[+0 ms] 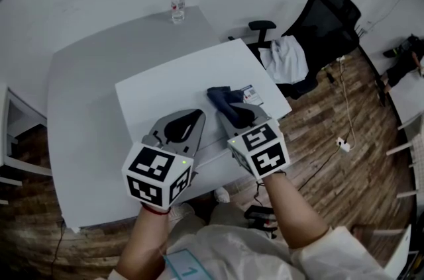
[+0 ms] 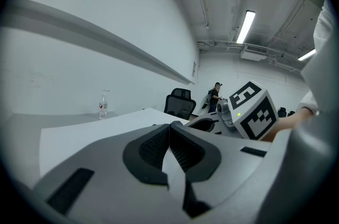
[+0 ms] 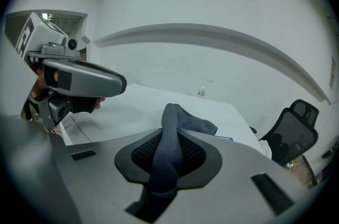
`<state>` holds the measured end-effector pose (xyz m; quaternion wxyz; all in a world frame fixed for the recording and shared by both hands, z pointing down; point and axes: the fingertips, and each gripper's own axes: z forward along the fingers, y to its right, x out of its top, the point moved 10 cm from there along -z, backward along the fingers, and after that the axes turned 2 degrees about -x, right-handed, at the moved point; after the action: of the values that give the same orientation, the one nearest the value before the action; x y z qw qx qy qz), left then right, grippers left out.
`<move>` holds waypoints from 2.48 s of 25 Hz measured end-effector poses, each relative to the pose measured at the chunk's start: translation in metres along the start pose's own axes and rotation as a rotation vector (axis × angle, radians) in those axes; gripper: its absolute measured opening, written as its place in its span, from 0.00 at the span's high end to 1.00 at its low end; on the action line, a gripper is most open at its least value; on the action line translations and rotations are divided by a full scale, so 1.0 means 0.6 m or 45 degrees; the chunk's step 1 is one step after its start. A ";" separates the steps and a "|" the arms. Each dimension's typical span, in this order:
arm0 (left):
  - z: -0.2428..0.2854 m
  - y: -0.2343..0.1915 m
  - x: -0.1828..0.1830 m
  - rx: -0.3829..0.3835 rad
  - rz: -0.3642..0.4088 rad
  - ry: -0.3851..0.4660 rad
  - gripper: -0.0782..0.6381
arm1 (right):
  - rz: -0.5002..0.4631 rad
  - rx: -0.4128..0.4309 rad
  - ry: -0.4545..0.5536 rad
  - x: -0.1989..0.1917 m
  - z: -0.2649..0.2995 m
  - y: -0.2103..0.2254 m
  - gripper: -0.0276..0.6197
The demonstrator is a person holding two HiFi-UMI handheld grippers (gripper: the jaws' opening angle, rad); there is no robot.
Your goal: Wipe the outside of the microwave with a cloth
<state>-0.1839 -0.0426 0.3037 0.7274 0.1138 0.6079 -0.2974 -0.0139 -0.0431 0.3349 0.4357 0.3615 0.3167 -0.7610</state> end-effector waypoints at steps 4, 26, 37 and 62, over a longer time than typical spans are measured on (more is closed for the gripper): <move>-0.012 -0.004 -0.002 0.006 -0.004 0.001 0.89 | -0.001 0.017 -0.001 0.004 0.001 -0.015 0.84; -0.073 -0.035 -0.010 0.008 0.006 0.017 0.89 | 0.084 0.072 -0.031 0.029 0.018 -0.067 0.84; -0.085 -0.044 -0.015 -0.002 0.021 0.000 0.89 | 0.102 0.091 -0.034 0.035 0.021 -0.090 0.84; -0.157 -0.075 -0.038 0.098 -0.061 0.053 0.89 | 0.067 0.312 -0.032 0.071 0.035 -0.199 0.84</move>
<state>-0.2881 -0.0221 0.3118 0.7023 0.1334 0.6137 -0.3353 -0.1414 -0.0279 0.3309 0.4122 0.4108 0.2061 -0.7867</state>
